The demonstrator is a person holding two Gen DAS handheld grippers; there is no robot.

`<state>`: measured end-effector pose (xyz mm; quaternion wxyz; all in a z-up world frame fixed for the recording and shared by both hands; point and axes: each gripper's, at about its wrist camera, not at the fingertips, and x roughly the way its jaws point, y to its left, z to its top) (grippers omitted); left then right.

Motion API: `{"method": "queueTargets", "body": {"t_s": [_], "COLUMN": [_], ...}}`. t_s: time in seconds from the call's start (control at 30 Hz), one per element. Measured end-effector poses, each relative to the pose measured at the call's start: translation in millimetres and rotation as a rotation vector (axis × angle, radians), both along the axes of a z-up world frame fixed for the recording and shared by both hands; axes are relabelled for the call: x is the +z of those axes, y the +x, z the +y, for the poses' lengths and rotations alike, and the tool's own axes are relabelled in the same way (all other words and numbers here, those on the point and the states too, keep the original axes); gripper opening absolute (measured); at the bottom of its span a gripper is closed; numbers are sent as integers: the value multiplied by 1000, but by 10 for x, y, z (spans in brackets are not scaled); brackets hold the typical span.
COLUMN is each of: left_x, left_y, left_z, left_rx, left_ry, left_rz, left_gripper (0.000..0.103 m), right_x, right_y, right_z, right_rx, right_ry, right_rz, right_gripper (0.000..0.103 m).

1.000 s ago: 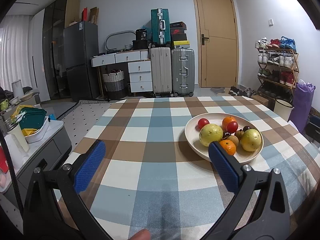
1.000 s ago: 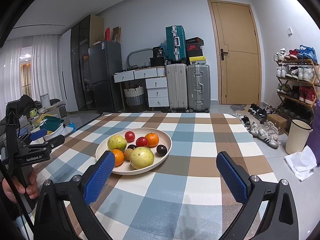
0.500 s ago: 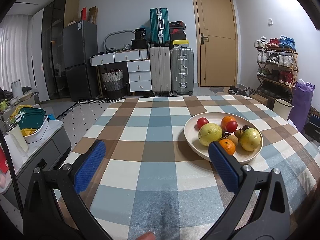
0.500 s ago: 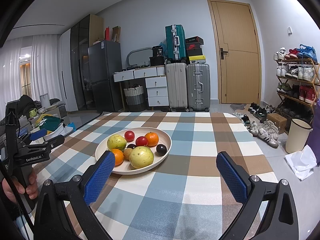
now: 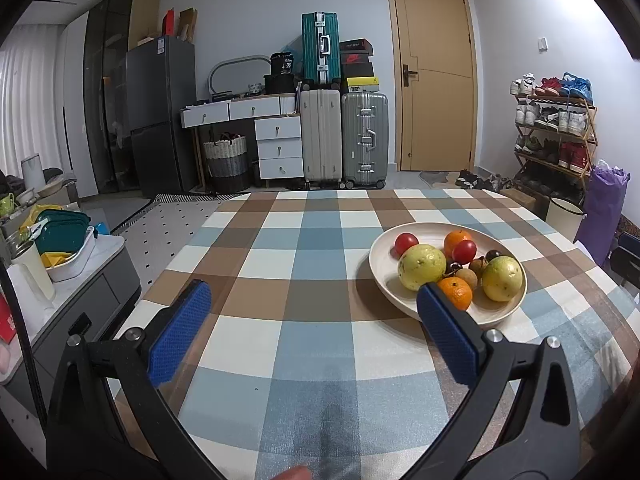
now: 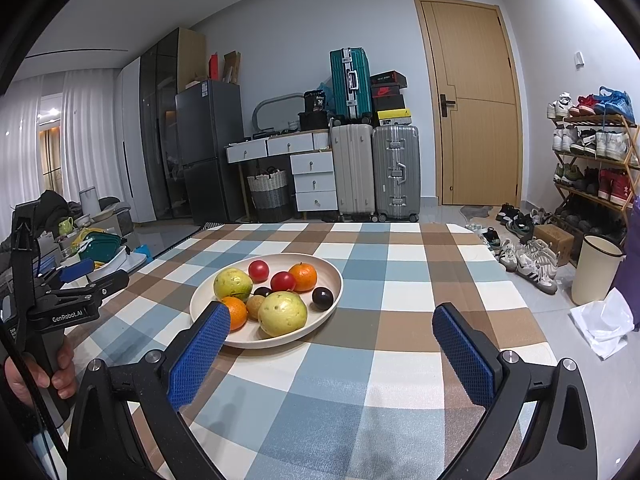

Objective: Organize fruits

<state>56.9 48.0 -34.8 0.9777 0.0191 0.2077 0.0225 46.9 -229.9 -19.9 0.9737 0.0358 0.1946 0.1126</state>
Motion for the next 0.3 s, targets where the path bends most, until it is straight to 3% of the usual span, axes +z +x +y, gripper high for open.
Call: {"method": "queueTargets", "body": {"t_s": [0.3], "left_x": [-5], "left_y": [29], "left_z": [13], "left_rx": [7], "left_ry": [-6], "left_rz": [2], "left_gripper": [102], "right_x": [5], "right_y": [2], "right_z": [-4], "right_rx": [-1], "right_ry": [1], "right_rz": [0], "right_gripper": [103]}}
